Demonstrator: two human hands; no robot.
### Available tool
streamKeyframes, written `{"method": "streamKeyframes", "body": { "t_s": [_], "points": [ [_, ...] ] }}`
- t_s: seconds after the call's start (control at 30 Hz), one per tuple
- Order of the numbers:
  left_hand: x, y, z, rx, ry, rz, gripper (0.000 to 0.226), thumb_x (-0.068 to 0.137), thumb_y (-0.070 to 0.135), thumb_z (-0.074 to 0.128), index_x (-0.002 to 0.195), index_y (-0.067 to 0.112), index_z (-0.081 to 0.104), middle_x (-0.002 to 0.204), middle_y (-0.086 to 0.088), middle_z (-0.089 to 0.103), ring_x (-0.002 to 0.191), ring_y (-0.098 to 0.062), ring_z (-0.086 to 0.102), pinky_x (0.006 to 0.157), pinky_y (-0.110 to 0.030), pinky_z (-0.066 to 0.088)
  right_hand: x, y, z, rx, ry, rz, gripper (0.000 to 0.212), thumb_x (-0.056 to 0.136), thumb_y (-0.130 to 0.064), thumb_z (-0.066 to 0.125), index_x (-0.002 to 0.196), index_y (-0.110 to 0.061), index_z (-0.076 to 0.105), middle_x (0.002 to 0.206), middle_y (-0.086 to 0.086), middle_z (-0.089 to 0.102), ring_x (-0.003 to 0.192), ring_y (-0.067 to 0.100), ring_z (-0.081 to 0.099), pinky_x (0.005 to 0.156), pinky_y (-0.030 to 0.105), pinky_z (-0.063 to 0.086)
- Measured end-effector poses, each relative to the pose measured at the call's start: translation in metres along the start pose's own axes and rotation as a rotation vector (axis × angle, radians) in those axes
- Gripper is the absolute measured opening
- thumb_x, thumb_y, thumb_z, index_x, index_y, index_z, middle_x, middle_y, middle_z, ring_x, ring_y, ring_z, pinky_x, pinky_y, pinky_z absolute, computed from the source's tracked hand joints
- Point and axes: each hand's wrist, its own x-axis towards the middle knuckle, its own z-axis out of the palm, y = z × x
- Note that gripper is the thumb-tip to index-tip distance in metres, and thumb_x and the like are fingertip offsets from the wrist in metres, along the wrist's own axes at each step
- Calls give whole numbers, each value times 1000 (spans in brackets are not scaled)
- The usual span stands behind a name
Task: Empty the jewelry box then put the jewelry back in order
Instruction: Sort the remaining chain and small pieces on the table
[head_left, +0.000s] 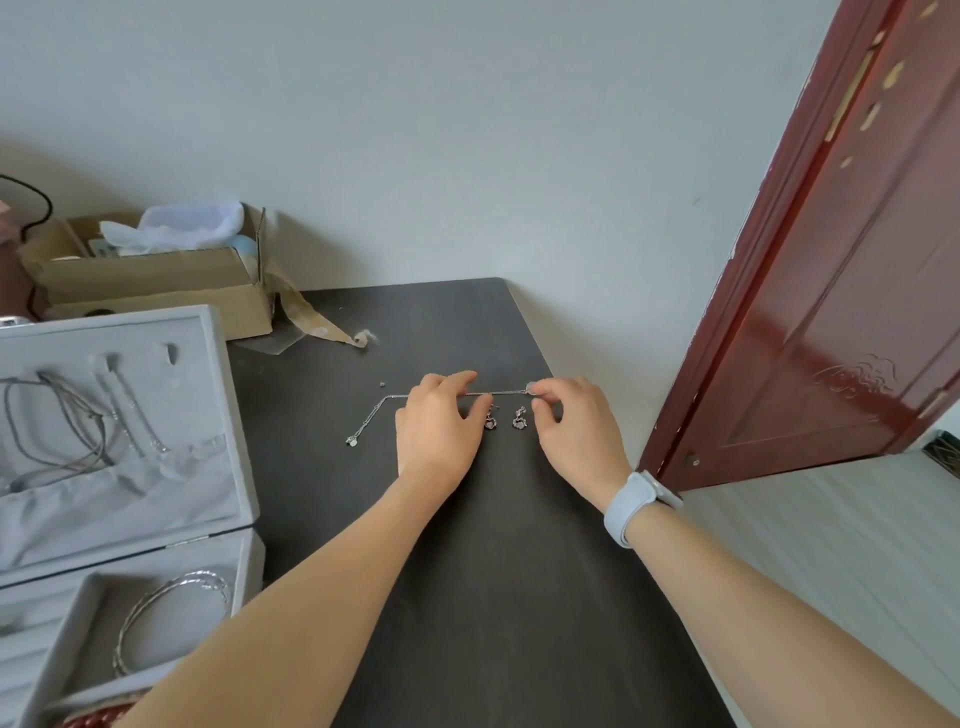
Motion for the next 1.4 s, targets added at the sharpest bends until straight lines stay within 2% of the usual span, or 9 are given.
{"method": "streamKeyframes", "body": {
  "t_s": [0.13,0.27,0.43,0.57,0.7,0.93,1.1,1.23,1.4],
  "points": [
    [-33,3,-18,263,76,148,45,94,32,44,138,24,37,141,-2,39,132,-21,29,105,-39,19,-34,-8,-16,-164,-29,-114,39,94,-17,39,133,-16,43,138,3,44,127,23,37,102,36,33],
    [-71,2,-51,565,-16,241,52,94,37,40,143,28,24,155,-6,13,142,-26,7,112,-51,4,-75,-20,-28,-262,-54,-149,44,96,-21,34,140,-15,31,150,5,29,137,22,26,110,35,25],
    [-133,-12,-109,596,138,298,47,73,28,71,117,16,60,130,-15,54,125,-40,44,97,-67,26,-136,-51,-30,-208,25,-211,43,89,-22,35,128,-11,49,136,10,49,128,28,42,106,39,32],
    [-188,-27,-161,496,157,229,37,78,30,51,110,16,63,121,-11,60,116,-36,53,95,-64,30,-188,-89,-21,-18,68,-259,32,86,-13,43,114,-9,59,118,8,59,113,26,51,96,38,38],
    [-242,-69,-215,408,198,147,37,80,32,42,103,17,66,117,-8,61,113,-32,54,97,-56,32,-231,-139,-8,149,75,-380,36,86,-19,34,107,-6,61,105,10,60,99,15,47,87,21,36],
    [-326,-151,-292,302,335,-272,25,87,17,58,112,14,63,120,-5,57,114,-30,46,97,-46,28,-291,-229,40,318,-181,-668,30,87,-17,39,105,-8,61,97,6,61,88,17,55,69,34,53],
    [-359,-193,-315,349,317,-377,29,88,18,57,116,11,62,124,-8,59,119,-31,47,97,-50,32,-327,-267,90,64,-636,-815,34,89,-23,53,122,-17,55,111,7,55,106,22,45,87,32,38],
    [-371,-208,-318,515,234,-319,47,85,39,37,112,13,66,123,-8,62,118,-29,53,98,-46,35,-334,-288,106,-36,-649,-750,30,88,-32,55,115,-18,59,112,5,52,109,23,41,89,36,35],
    [-370,-213,-317,512,252,-293,45,85,37,38,112,13,66,123,-9,62,118,-31,52,98,-47,35,-330,-291,107,-95,-642,-773,11,89,-8,49,94,-8,58,106,9,52,101,25,43,86,39,42]
  ]
}}
